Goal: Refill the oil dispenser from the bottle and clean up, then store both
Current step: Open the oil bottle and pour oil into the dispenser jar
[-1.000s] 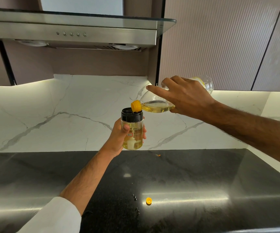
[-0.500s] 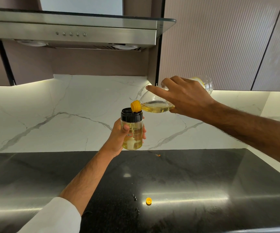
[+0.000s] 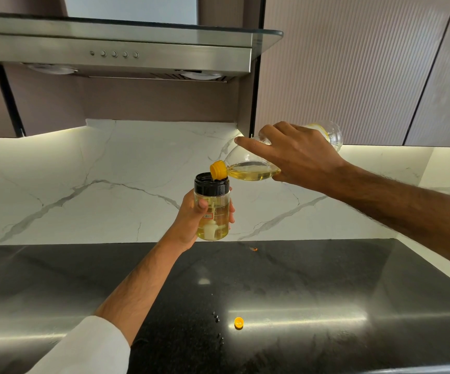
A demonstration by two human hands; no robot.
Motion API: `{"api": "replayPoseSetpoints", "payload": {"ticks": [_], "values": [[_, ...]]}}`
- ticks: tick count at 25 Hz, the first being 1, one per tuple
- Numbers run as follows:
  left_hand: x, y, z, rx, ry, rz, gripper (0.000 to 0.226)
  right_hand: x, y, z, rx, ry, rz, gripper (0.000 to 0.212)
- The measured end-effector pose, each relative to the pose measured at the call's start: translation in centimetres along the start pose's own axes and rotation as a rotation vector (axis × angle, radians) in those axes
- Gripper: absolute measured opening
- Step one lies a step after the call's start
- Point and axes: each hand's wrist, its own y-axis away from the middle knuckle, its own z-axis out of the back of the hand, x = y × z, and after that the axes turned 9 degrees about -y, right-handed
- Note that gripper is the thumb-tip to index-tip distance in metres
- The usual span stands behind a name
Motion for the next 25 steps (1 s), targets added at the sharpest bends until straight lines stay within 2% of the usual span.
{"api": "replayPoseSetpoints", "payload": {"ticks": [8,13,21,25], "values": [[-0.06,0.06,-0.07,0.000,-0.001,0.004,0.101,-0.01,0.01,0.01,-0.011,-0.002,0.000,0.123],[-0.08,0.20,-0.01,-0.004,0.002,-0.003,0.091,0.05,0.08,0.11,-0.008,0.013,0.004,0.124],[-0.20,0.26,-0.12,-0.009,-0.006,0.001,0.094,0.01,0.07,0.20,-0.001,0.001,0.001,0.122],[-0.12,0.34,-0.06,-0.009,0.001,-0.005,0.086,0.04,0.12,0.14,0.014,0.018,0.000,0.122]]}}
